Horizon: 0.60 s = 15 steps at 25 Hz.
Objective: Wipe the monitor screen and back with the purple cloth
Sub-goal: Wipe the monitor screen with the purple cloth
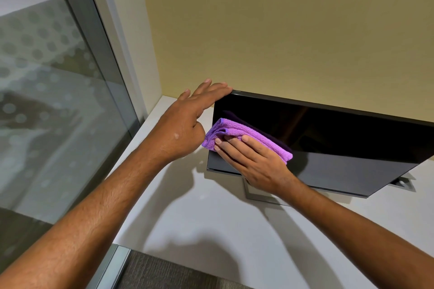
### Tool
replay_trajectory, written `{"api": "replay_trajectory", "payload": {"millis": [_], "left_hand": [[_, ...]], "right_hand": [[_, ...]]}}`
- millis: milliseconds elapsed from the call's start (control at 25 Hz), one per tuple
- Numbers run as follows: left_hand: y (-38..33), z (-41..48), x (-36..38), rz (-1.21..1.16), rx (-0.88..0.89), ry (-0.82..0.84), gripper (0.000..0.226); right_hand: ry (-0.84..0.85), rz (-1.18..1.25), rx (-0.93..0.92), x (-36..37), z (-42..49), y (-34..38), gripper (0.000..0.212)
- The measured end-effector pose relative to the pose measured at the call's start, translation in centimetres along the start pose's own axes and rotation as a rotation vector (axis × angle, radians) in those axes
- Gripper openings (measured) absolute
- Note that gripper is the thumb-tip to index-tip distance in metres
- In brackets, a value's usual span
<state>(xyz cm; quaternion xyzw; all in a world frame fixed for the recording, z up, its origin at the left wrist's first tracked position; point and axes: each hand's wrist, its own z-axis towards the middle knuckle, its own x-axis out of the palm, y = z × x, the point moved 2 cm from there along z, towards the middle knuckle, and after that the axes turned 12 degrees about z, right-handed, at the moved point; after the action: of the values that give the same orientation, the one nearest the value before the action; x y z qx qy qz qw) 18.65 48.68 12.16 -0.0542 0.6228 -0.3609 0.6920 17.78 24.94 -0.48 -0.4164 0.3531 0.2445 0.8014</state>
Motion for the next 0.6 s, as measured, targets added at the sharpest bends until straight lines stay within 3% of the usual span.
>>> {"api": "replay_trajectory", "payload": {"millis": [280, 600], "left_hand": [[-0.2, 0.3, -0.2, 0.025, 0.013, -0.024, 0.114], [-0.6, 0.4, -0.9, 0.072, 0.005, -0.042, 0.112]], "right_hand": [[-0.061, 0.068, 0.056, -0.5, 1.5, -0.9, 0.061], [-0.304, -0.019, 0.133, -3.7, 4.8, -3.3, 0.059]]}}
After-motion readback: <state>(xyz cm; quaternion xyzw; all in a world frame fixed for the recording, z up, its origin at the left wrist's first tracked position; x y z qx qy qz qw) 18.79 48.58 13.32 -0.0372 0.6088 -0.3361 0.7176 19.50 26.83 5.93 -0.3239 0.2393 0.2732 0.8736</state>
